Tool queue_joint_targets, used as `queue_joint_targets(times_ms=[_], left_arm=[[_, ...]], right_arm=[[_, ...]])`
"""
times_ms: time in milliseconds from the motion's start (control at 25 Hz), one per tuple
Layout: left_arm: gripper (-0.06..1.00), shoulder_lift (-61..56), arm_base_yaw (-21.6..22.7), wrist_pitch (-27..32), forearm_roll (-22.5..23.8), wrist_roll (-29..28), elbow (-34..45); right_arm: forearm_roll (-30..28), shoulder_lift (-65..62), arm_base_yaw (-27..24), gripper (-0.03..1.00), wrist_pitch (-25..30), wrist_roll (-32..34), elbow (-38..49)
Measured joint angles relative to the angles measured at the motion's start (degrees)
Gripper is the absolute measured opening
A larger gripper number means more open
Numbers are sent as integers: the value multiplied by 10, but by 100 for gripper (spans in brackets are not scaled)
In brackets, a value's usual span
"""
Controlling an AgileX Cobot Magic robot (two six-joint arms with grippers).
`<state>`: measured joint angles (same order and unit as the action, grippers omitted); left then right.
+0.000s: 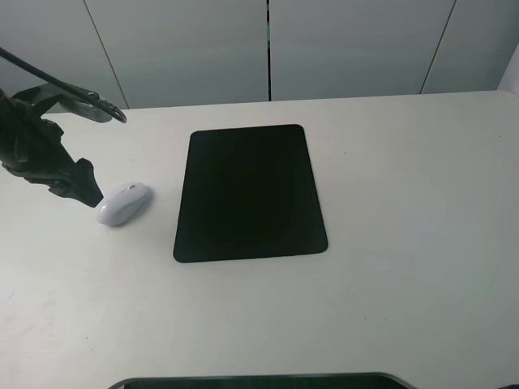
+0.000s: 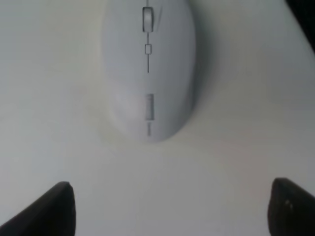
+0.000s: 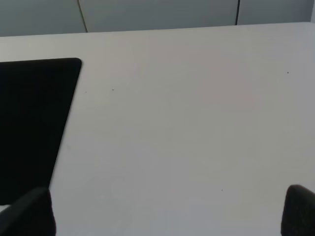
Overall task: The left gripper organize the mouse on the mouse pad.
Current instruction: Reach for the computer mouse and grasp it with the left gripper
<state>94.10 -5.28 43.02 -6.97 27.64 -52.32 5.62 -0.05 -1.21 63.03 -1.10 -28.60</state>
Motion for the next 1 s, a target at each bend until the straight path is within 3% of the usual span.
queue_joint_targets(times_ms=[680,1000], left_arm=[[75,121,-14,-152,-3,106,-3],[75,150,-18,-195,-8,115,-6]], right_arm=[[0,0,0,69,0,0,0],[0,0,0,69,0,0,0]])
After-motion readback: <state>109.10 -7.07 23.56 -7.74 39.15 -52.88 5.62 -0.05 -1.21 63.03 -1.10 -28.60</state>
